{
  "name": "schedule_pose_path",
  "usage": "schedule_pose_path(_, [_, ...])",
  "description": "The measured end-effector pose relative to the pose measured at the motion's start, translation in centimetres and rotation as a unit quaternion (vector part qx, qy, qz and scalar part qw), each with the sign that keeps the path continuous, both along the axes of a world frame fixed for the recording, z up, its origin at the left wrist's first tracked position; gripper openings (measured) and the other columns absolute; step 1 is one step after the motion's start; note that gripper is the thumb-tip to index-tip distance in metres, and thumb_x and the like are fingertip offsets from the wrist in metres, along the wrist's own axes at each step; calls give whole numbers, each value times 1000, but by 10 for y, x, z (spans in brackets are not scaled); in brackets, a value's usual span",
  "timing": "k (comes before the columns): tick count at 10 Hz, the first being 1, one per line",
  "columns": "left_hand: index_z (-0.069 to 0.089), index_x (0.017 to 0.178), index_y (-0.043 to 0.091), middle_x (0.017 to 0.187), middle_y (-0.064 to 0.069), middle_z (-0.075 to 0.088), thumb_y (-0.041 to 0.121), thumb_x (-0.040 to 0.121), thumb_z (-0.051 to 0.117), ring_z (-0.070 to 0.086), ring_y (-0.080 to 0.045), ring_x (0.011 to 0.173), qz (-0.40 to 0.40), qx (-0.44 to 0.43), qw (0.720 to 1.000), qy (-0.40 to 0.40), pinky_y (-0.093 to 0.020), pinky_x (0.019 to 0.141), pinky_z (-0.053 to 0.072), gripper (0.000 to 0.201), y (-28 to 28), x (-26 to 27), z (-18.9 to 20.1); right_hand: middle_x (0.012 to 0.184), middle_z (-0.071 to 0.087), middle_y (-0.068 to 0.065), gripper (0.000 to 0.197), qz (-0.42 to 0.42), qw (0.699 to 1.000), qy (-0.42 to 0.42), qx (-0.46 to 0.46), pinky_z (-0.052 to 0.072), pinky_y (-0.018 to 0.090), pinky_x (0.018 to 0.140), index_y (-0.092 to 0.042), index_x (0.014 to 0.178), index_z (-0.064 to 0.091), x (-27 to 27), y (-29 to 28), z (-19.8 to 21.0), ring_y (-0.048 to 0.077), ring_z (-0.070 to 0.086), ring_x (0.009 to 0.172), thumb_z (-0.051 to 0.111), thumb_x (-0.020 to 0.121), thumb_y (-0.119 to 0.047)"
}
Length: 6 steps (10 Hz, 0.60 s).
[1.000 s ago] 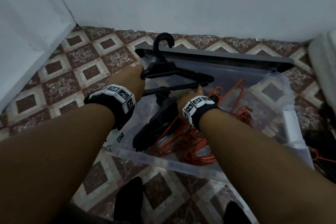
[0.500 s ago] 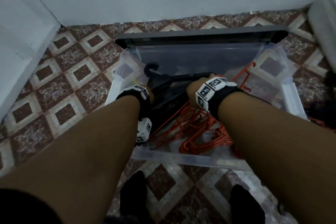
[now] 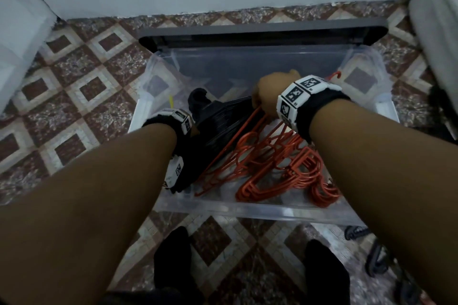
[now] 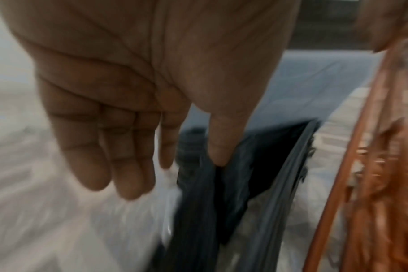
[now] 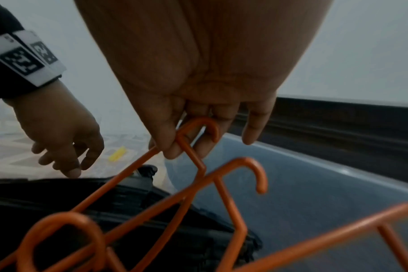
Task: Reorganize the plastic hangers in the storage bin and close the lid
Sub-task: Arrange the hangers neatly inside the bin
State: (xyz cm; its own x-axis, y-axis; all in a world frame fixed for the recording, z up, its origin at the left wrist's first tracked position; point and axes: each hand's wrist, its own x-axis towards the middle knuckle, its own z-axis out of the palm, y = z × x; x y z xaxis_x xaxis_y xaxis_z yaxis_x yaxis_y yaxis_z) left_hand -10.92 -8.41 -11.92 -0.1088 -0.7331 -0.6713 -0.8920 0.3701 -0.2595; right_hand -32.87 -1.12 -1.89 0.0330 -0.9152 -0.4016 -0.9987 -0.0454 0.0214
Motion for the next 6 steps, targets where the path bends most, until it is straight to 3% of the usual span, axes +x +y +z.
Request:
schedule_pose_path(1, [65,110,17,114,-12,65,45,92,59,61,-34,105,-47,-25,998,23,-46,90,49,34,-1,1,40,112,65,-3,15,35,997,-48,-40,35,48,100,-40,90,65,1,6,28,30,58,106,62,87,-25])
schedule_pose_path(2, [61,118,20,107,-3,62,57,85,64,59,-25,97,-35,-7,990,134,-30,83,46,50,12,-5,87,114,65,-1,17,60,990,-90,-95,47,39,88,-34,101,70,5,20,73,30,60,105,61,89,-26])
schedule_pose_path(3, [53,131,30,110,6,58,59,79,69,57,-17,98,-49,32,960,273,-26,85,42,61,41,-17,145,113,65,2,24,76,975,-135,-162,50,35,81,-26,104,72,10,44,126,28,61,98,56,89,-16])
schedule_pose_path(4, [59,92,35,85,18,59,61,86,59,59,-13,82,-127,-15,938,322,-24,70,40,27,70,-27,191,108,64,1,20,89,957,-169,-219,49,35,79,-26,96,72,18,71,170,27,61,95,58,88,-15])
schedule_pose_path(5, [58,68,26,62,8,60,52,97,47,58,-16,62,-157,-93,923,338,-26,57,38,40,95,-39,219,103,64,0,16,93,938,-203,-267,49,35,82,-24,96,71,22,98,199,24,62,94,61,87,-14])
schedule_pose_path(6, [58,79,22,72,0,67,45,101,40,62,-20,69,-125,-159,892,404,-30,67,45,37,111,-38,238,113,60,1,39,36,895,-262,-360,47,35,92,-27,121,61,15,120,208,17,58,103,65,84,-20])
